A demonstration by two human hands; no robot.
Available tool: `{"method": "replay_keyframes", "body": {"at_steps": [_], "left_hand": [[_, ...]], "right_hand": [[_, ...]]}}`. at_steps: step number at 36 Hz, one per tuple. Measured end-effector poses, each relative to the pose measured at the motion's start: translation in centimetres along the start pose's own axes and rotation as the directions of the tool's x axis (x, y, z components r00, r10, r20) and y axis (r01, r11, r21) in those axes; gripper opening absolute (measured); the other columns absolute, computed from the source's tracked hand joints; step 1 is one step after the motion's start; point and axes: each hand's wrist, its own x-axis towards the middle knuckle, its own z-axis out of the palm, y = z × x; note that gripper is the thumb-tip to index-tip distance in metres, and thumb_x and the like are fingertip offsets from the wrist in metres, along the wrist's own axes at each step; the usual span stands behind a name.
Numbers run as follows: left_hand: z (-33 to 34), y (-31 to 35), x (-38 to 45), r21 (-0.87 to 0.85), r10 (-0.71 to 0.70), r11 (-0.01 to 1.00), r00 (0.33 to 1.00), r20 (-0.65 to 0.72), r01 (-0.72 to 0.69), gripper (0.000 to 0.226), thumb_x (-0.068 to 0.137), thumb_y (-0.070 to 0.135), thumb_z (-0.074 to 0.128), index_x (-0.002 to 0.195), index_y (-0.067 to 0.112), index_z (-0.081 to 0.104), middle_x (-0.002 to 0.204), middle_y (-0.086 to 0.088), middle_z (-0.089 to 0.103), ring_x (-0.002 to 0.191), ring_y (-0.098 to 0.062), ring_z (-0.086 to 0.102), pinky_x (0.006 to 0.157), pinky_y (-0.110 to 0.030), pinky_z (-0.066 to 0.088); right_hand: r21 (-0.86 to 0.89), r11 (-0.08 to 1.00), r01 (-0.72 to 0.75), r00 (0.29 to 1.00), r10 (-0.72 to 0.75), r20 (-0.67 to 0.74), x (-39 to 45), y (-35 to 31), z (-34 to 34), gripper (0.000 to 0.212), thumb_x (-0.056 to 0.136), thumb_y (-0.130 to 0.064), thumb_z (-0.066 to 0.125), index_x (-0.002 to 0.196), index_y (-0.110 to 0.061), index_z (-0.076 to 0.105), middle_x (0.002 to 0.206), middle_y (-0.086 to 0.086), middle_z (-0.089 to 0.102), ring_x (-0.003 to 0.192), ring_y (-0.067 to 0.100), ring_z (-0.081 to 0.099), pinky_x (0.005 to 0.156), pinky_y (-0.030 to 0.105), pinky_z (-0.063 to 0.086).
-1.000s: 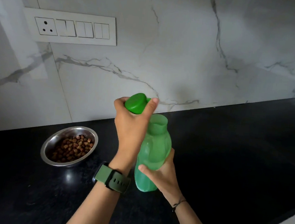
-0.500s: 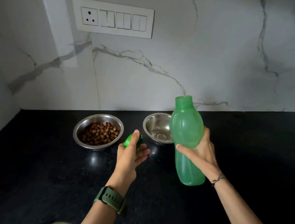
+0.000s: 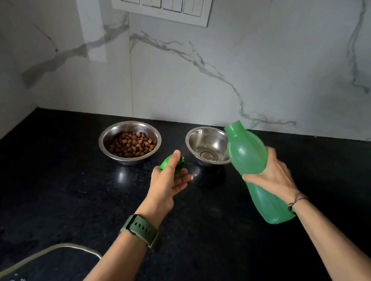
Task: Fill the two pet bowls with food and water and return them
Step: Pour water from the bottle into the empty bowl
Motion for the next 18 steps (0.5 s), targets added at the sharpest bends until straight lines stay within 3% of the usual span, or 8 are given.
{"method": "replay_keyframes", "body": {"at_steps": [18], "left_hand": [[-1.8,-0.7,-0.6,-0.026,0.026,0.999,0.997,-0.072,-0.028,0.061,0.083,0.045,0.061,0.126,0.006,0.045,0.086,-0.009,0.063,0.074,-0.02,0.064,0.065,-0.03,0.05]], "right_hand": [[-0.162,0.987,-0.026,0.993,0.044,0.113,1.3,0.7,-1.2,0.089,0.06,-0.039,0.078,0.129,-0.019,0.026,0.104,0.005,0.052,0.086,0.027,0.055,0.071,0.034,0.049]]}}
